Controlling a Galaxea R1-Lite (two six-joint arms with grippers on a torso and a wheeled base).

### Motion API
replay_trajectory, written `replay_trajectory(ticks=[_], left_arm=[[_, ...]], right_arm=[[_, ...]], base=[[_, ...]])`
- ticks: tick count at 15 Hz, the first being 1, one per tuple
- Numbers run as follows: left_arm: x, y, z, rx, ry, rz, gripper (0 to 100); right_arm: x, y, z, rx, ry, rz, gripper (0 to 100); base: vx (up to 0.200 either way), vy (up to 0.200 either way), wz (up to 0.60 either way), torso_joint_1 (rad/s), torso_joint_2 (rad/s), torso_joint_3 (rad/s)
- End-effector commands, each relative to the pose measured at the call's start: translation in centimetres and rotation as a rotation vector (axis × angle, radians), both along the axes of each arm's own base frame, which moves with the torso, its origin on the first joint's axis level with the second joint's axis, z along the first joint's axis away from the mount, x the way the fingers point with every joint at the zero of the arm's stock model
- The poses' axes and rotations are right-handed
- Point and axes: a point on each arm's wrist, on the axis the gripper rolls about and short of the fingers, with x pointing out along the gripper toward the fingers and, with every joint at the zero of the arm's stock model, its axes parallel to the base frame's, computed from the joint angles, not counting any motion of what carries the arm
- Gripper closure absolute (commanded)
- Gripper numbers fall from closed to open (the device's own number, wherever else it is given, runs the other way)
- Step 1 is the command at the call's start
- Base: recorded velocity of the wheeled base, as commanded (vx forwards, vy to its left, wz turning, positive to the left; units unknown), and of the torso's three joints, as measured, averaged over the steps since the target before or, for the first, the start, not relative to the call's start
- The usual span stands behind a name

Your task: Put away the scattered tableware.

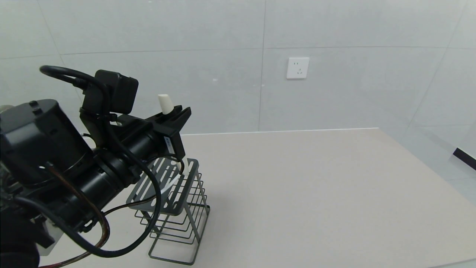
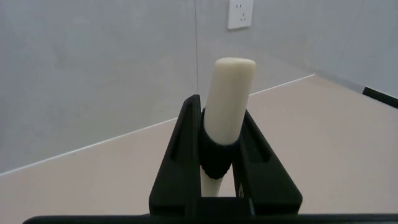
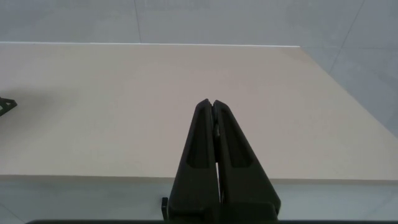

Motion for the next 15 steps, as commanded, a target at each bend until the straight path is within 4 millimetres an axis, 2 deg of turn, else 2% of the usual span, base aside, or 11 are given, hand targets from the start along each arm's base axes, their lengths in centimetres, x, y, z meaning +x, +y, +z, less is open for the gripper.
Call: replay_trajectory(ticks=[1,7,15], left_arm=[[-0.1,0.0,-0.6,0.014,0.02,-0.001,100],[0.5,-0.4,-1.7,0.038,0.055,0.0,100],[0.6,-0.5,-1.9,0.04,0.064,-0.002,100]], right_arm=[[0.0,0.0,0.0,-0.001,0.0,0.001,100],[0.0,0.0,0.0,-0.001,0.0,0.001,100],[0.0,0.0,0.0,-0.001,0.002,0.001,100]], base=[[0.0,0.0,0.0,0.0,0.0,0.0],[0.0,0.0,0.0,0.0,0.0,0.0],[0.0,0.0,0.0,0.0,0.0,0.0]])
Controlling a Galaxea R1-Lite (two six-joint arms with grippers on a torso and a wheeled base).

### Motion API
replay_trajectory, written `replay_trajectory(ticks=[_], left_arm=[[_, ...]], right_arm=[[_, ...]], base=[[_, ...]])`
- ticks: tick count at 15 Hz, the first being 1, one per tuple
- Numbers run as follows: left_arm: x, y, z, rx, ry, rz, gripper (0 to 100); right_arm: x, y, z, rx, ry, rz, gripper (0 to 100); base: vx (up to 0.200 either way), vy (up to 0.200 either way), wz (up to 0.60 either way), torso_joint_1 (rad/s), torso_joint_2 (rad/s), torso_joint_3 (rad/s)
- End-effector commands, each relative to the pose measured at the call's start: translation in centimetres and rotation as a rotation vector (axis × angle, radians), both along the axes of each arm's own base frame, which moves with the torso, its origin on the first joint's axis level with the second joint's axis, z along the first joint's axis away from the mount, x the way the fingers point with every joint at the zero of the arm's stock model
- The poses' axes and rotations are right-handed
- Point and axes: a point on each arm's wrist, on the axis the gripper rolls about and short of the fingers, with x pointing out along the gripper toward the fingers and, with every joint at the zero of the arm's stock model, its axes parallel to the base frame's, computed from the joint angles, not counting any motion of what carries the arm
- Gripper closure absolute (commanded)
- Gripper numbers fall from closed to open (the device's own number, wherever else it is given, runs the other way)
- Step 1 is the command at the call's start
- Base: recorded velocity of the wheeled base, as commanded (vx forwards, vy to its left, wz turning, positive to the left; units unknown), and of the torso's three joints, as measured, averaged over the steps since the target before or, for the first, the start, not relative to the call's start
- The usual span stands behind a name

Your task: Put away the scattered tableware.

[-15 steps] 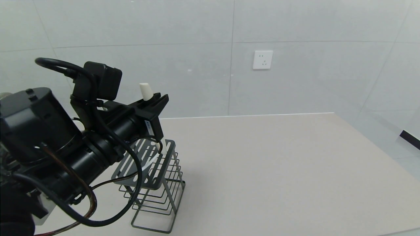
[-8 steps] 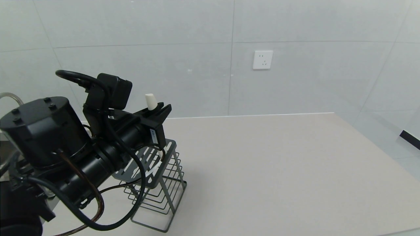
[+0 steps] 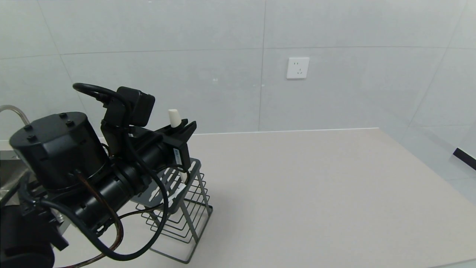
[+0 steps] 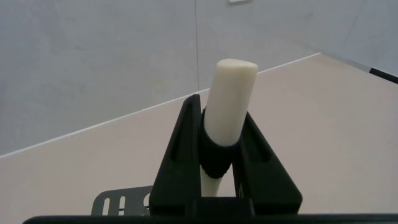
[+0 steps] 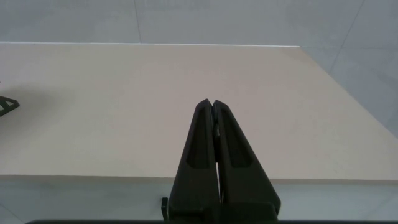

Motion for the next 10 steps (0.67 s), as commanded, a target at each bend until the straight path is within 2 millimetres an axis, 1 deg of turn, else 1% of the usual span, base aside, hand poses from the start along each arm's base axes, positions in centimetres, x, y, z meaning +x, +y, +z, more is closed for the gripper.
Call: replay_trajectory(ticks=[1,3,4,10], left_arm=[[0.0,0.0,-0.2,-0.004,0.012,0.0,100],[-0.1,0.1,-0.6,-0.004,0.029,-0.001,100],[-0.1,0.2,-1.2,0.002,0.051,0.001,100],[0.1,-0.1,-1.9,0.016,0.074,0.0,100]], right_arm=[[0.0,0.0,0.0,-0.001,0.002,0.001,100],[0.0,0.0,0.0,-0.001,0.002,0.001,100],[0.0,0.0,0.0,-0.001,0.002,0.001,100],[0.0,0.0,0.0,0.001,0.002,0.001,100]], base=[[0.0,0.0,0.0,0.0,0.0,0.0],[0.0,0.0,0.0,0.0,0.0,0.0],[0.0,0.0,0.0,0.0,0.0,0.0],[0.0,0.0,0.0,0.0,0.0,0.0]])
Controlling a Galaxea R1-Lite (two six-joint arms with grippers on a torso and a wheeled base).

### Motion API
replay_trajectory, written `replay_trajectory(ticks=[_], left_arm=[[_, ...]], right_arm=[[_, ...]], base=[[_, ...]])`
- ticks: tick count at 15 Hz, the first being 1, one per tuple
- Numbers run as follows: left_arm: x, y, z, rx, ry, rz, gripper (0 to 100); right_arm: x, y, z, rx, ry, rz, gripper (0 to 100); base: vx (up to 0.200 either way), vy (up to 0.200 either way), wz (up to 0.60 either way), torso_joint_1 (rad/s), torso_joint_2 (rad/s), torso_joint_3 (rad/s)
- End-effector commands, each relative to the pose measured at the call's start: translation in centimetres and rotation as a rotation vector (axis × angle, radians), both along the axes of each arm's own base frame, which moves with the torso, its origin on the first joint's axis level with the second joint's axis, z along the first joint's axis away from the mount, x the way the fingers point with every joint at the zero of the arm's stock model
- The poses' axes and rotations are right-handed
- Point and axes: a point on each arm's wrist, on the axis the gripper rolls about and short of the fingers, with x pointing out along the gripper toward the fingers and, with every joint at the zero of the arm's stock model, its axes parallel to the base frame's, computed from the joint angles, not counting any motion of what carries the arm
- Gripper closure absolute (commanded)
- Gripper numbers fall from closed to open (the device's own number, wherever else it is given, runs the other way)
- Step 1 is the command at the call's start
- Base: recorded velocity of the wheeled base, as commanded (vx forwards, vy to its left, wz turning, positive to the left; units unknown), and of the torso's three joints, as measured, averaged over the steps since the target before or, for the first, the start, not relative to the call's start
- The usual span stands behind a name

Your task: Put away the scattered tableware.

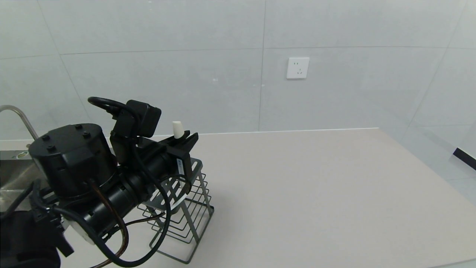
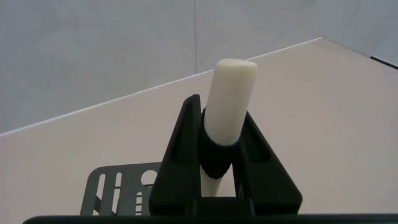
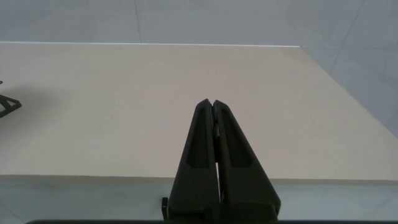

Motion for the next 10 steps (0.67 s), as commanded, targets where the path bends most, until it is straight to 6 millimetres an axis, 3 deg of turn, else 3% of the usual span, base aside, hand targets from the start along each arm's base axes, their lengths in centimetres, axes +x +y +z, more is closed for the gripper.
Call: replay_trajectory(ticks=[1,10], left_arm=[[0.03,-0.03,-0.31,0.007,0.01,0.0,100],[-0.01,-0.01,-1.24,0.015,0.046,-0.001,100]], right_arm=[[0.01,0.0,0.01,0.0,0.001,0.001,100],[0.01,0.0,0.01,0.0,0.001,0.001,100]], base=[[0.0,0.0,0.0,0.0,0.0,0.0],[0.0,0.0,0.0,0.0,0.0,0.0]])
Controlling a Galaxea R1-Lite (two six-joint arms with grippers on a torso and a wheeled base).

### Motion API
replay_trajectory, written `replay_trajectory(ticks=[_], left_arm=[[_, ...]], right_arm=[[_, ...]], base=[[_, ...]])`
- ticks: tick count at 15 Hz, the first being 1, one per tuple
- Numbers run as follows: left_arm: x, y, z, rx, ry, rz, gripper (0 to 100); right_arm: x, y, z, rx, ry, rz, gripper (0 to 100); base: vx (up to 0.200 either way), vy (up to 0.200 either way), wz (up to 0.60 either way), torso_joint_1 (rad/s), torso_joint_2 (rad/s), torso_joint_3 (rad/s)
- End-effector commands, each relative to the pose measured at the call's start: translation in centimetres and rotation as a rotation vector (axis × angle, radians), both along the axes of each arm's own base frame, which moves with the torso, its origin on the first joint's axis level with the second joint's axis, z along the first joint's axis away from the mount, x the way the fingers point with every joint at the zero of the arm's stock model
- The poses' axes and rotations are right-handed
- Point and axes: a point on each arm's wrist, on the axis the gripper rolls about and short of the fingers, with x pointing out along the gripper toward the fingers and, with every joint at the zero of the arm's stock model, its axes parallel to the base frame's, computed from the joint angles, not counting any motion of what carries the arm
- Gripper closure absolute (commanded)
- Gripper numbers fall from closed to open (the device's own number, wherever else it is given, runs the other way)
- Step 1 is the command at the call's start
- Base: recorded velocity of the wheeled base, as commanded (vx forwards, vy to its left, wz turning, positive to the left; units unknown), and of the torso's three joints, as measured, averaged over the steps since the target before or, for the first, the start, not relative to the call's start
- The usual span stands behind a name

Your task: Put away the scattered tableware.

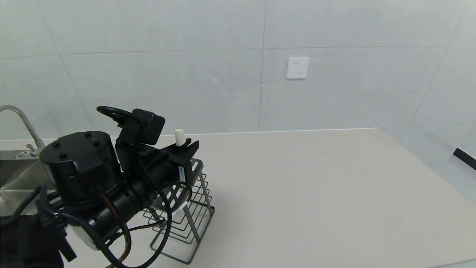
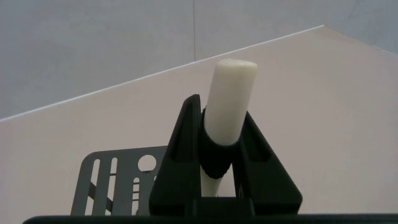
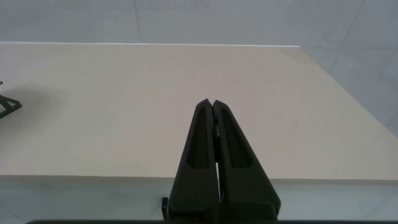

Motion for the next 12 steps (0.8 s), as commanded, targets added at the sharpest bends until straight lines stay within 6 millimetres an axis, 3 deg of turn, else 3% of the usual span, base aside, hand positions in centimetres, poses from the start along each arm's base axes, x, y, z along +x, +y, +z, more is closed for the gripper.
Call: replay_trajectory(ticks=[1,12], left_arm=[[0.0,0.0,-0.5,0.012,0.015,0.001,100],[0.2,-0.3,-1.6,0.019,0.06,-0.006,100]], right_arm=[[0.0,0.0,0.0,-0.001,0.0,0.001,100],[0.0,0.0,0.0,-0.001,0.001,0.001,100]], base=[[0.0,0.0,0.0,0.0,0.0,0.0],[0.0,0.0,0.0,0.0,0.0,0.0]])
